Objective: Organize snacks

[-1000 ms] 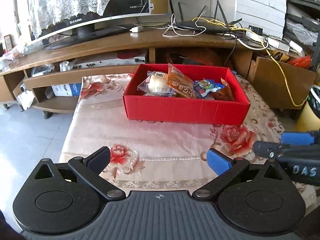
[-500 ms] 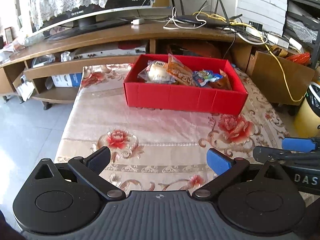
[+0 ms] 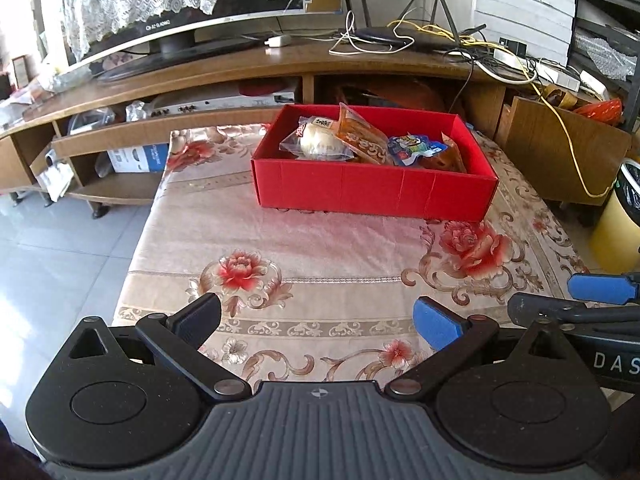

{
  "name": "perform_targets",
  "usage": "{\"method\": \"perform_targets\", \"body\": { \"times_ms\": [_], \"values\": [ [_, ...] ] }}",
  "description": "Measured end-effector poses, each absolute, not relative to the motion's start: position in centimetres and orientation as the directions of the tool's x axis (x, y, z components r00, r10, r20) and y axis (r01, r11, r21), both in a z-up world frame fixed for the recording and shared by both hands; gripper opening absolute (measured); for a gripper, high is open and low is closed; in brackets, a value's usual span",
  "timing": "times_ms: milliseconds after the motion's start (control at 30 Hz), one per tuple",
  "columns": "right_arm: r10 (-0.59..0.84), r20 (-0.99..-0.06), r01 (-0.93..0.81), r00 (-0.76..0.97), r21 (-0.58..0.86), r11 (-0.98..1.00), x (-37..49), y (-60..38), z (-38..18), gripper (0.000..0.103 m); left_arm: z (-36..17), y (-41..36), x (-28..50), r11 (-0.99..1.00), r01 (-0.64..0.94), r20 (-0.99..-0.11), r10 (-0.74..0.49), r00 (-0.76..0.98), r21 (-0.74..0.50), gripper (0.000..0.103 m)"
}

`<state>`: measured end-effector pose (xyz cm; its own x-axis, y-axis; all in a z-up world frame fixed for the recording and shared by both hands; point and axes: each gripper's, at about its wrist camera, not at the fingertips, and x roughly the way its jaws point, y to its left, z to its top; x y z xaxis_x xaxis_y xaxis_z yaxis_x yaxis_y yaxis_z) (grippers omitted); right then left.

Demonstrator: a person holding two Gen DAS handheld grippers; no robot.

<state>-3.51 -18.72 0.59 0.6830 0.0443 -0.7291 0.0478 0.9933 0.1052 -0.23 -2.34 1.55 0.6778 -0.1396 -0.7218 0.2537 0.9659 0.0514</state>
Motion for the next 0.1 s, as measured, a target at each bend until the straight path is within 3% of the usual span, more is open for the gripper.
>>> {"method": "perform_targets", "body": {
  "times_ms": [100],
  "values": [
    [0.045, -0.728, 0.048, 0.684, 0.107, 0.993, -3.62, -18.69, 0.57, 0.054, 1.57, -2.26, -0.28, 0.967, 0.251, -0.721, -0.138, 0.679, 0.051, 0.103]
  ]
}}
